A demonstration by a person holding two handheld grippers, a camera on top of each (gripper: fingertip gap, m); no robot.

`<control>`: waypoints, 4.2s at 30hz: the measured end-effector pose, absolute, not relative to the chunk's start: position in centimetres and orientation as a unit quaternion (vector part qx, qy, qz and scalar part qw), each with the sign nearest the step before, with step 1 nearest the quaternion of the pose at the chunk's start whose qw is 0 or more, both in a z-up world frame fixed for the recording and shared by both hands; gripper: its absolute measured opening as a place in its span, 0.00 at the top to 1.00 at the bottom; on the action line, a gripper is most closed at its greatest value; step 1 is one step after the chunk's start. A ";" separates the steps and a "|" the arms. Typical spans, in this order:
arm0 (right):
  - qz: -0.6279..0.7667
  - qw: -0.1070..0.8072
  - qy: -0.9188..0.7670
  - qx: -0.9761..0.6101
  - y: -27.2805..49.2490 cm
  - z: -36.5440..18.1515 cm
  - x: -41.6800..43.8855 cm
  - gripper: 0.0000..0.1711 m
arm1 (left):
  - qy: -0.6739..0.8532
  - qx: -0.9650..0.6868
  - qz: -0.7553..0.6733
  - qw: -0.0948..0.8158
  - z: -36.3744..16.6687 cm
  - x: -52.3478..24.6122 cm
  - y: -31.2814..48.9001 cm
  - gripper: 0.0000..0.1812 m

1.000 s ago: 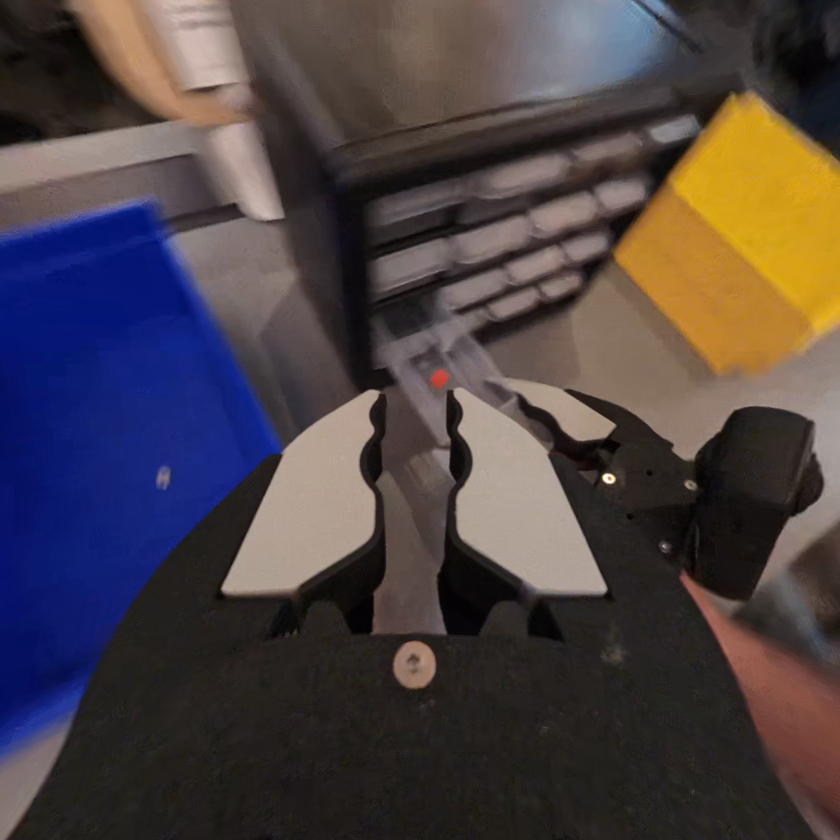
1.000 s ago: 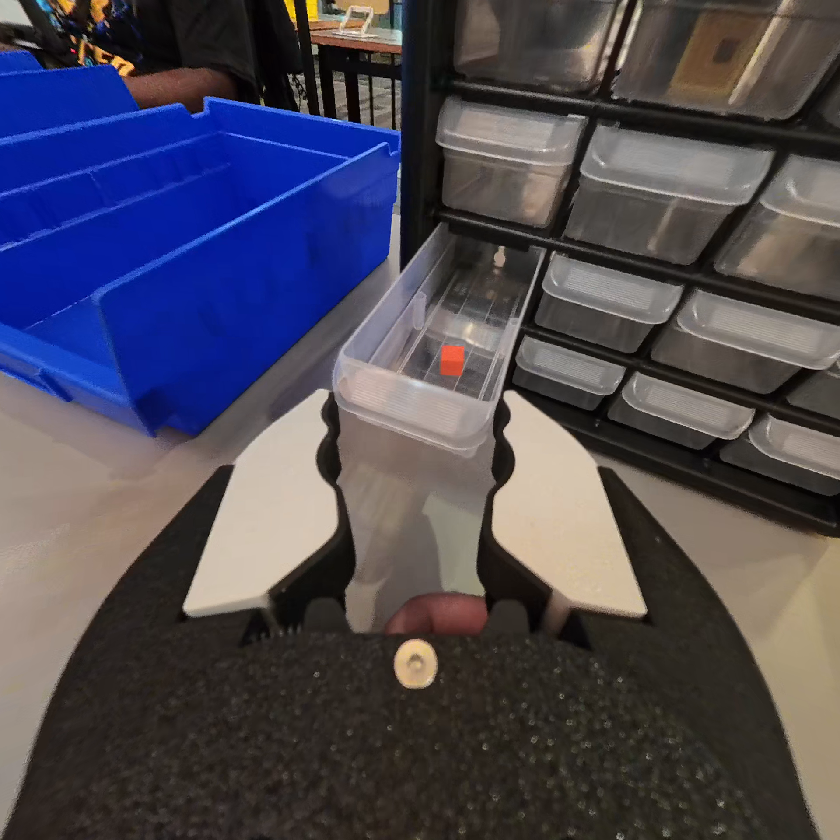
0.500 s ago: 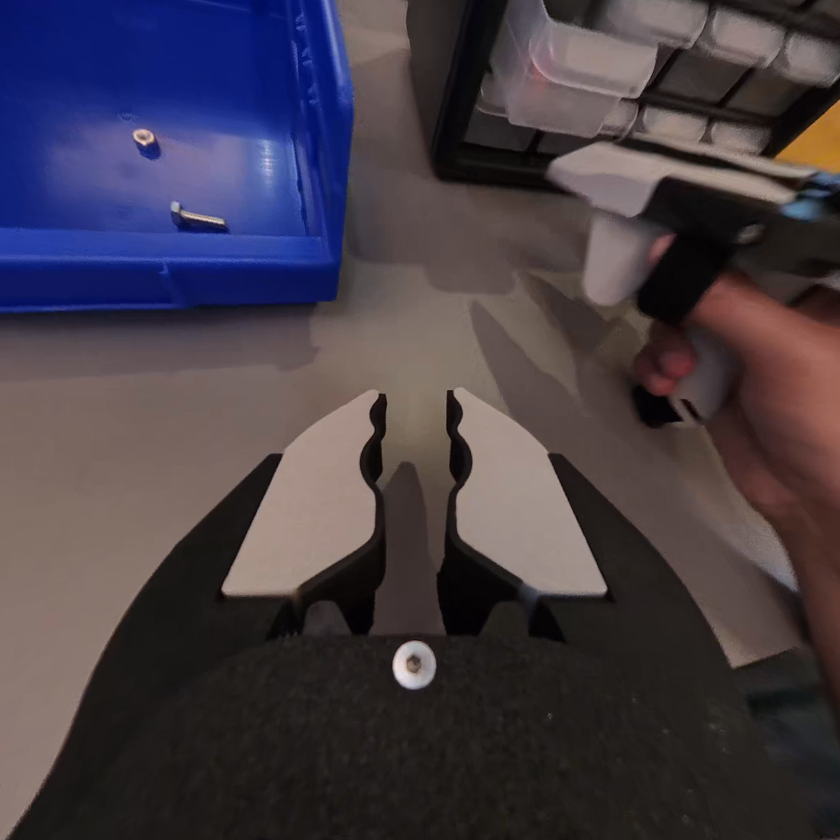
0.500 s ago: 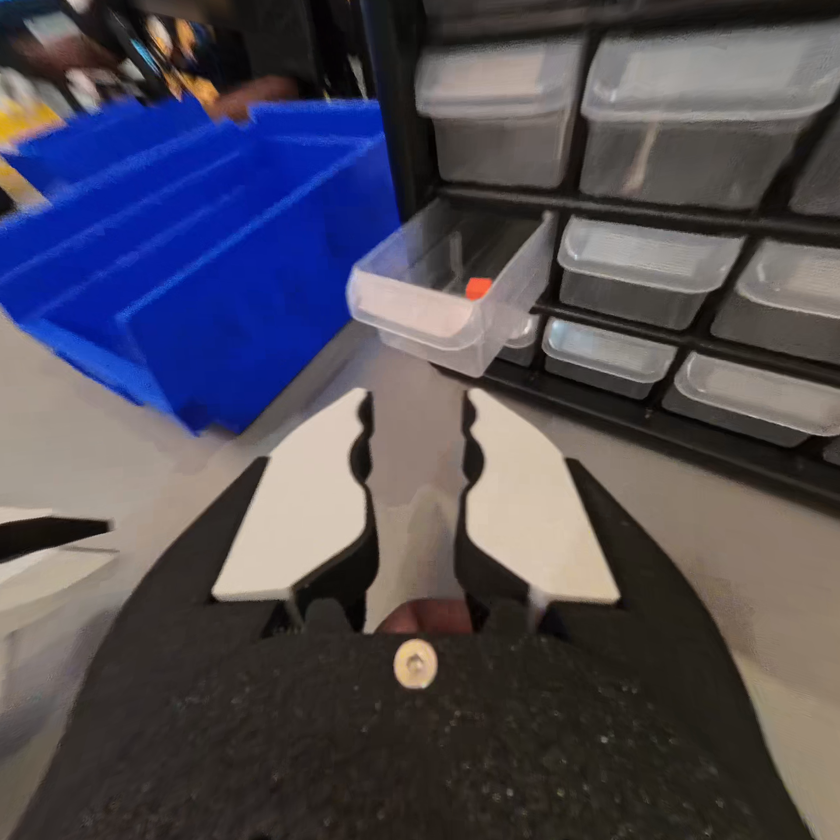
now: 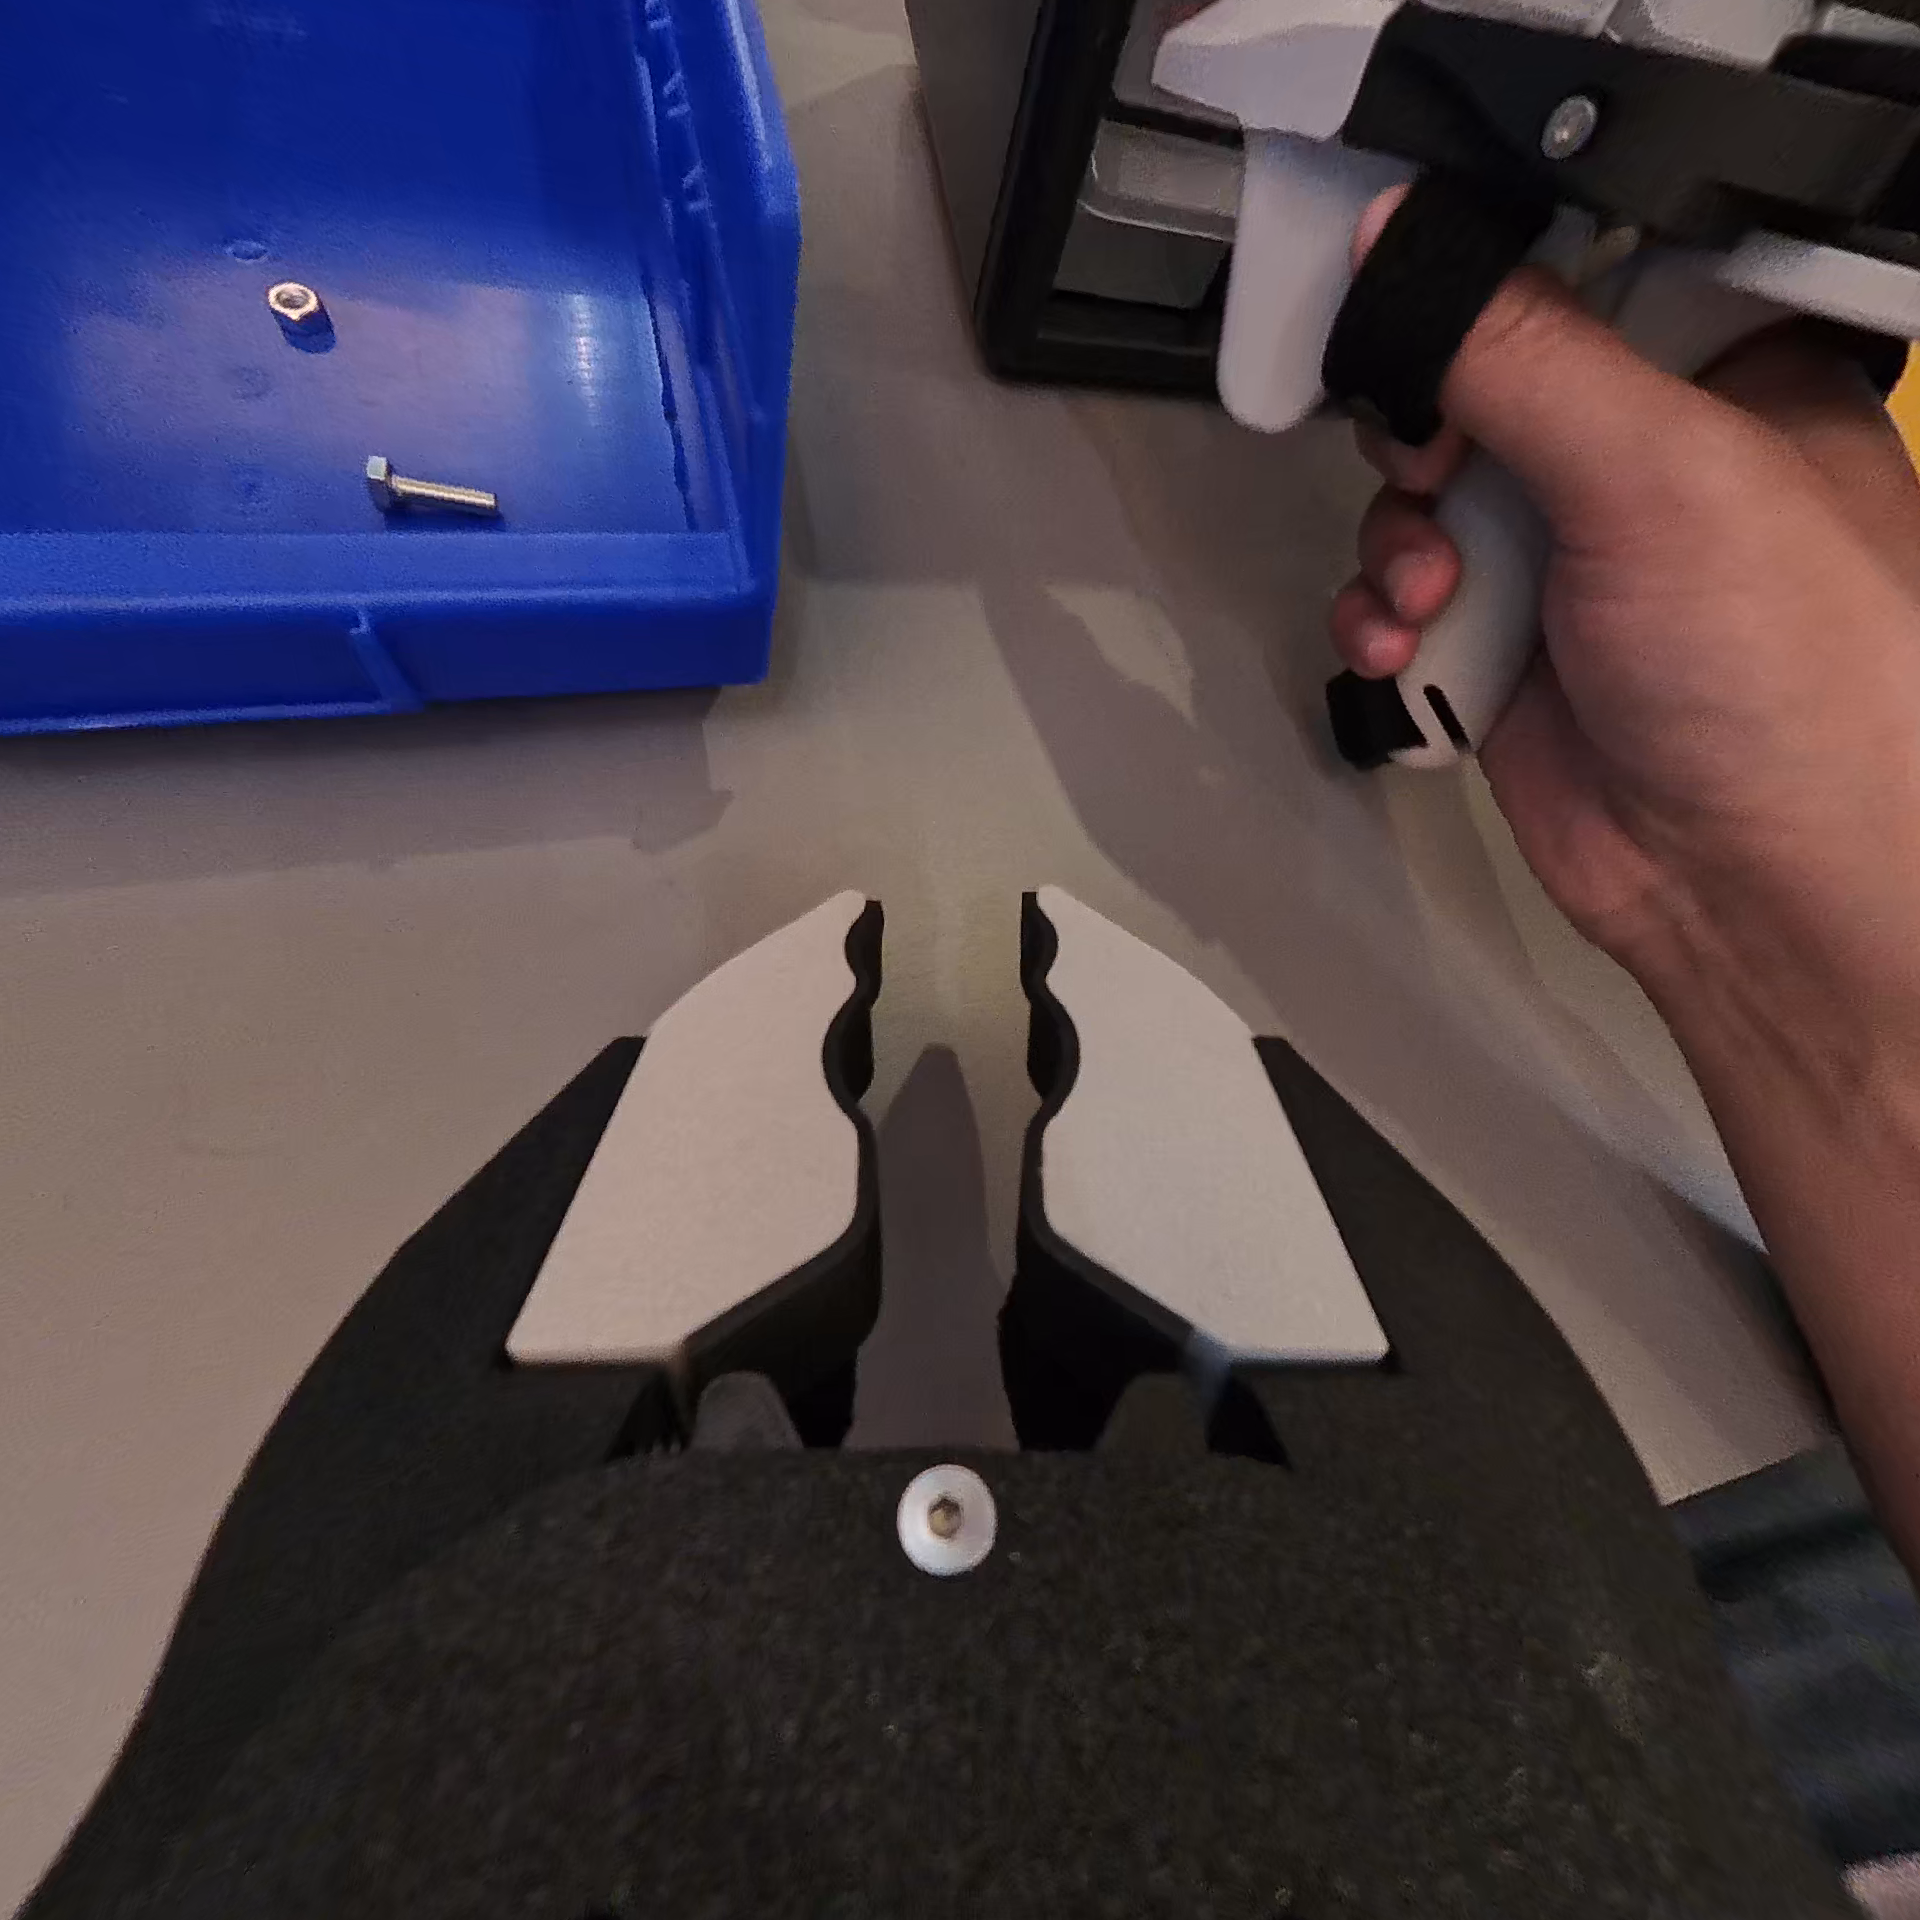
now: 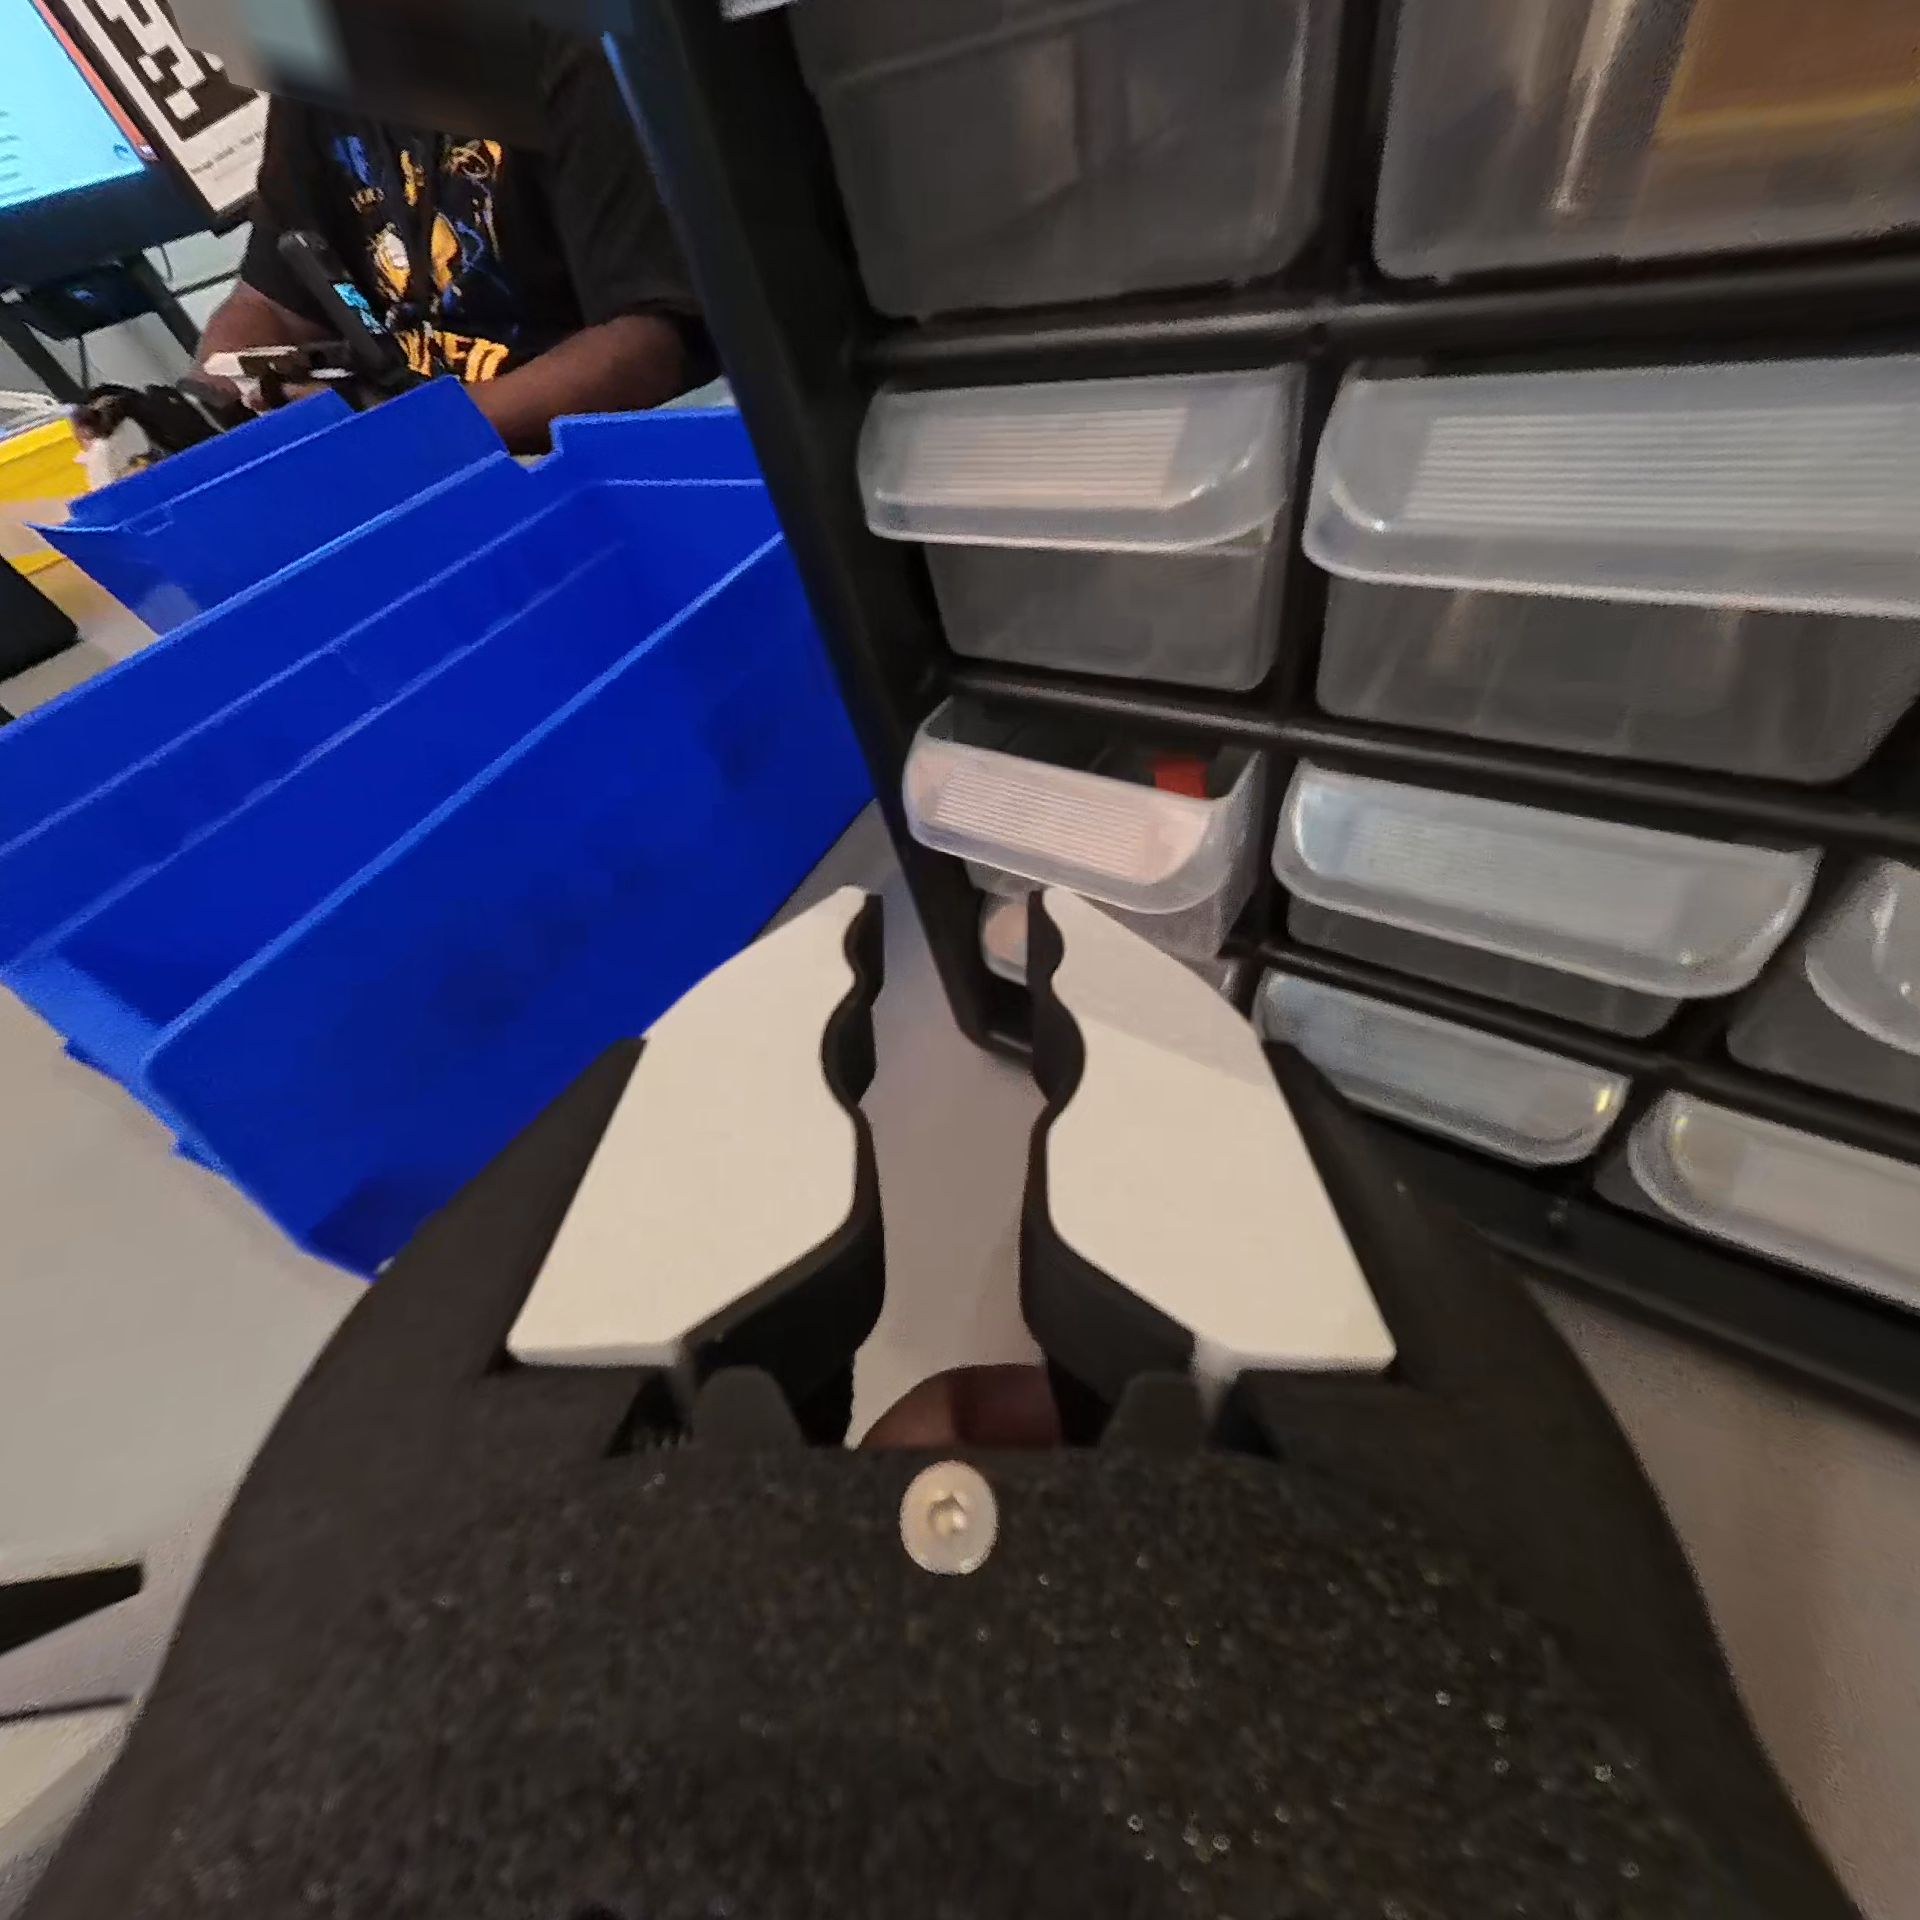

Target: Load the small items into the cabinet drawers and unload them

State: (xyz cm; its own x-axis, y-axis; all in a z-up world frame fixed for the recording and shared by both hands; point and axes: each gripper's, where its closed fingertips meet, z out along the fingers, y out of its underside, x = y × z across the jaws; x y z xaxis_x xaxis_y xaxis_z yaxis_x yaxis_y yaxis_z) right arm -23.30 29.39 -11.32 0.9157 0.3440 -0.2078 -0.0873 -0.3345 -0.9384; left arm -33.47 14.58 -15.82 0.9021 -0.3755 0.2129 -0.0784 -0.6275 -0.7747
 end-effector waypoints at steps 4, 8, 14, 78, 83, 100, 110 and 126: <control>0.162 0.573 -0.093 -0.798 30.7 -11.5 -22.8 0.89 | 0.132 -0.885 -0.179 0.409 -15.9 -33.4 14.6 0.86; 0.156 0.576 -0.109 -0.795 30.6 -11.6 -23.2 0.84 | 0.135 -0.886 -0.173 0.410 -16.0 -33.5 14.6 0.86; 0.117 0.568 -0.167 -0.798 27.0 -12.2 -22.5 0.79 | 0.136 -0.888 -0.173 0.404 -16.3 -33.5 14.6 0.86; 0.085 0.449 -0.216 -0.863 27.7 -16.6 -22.3 0.56 | 0.139 -0.897 -0.179 0.380 -17.1 -33.5 14.5 0.86; 0.080 0.445 -0.219 -0.864 25.9 -16.6 -22.5 0.57 | 0.137 -0.897 -0.183 0.378 -17.1 -33.6 14.6 0.86; 0.106 0.445 -0.217 -0.862 23.8 -16.6 -22.5 0.58 | 0.149 -0.869 -0.233 0.411 -9.5 -36.7 18.6 0.79; 0.108 0.446 -0.214 -0.862 23.9 -16.5 -22.6 0.58 | 0.156 -0.977 -0.107 0.099 -15.0 -40.1 26.9 0.75; 0.106 0.447 -0.215 -0.862 23.9 -16.6 -22.5 0.58 | 0.153 -0.987 -0.040 0.038 -18.8 -40.4 28.0 0.86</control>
State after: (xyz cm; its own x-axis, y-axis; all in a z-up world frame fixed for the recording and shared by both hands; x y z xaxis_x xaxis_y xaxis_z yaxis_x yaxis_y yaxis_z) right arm -22.52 23.91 -16.60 0.8850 0.4654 0.0098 0.2763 -0.5083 -0.8157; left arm -40.43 27.99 -18.77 0.9502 -0.3043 0.0671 -0.2982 -0.9505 -0.0874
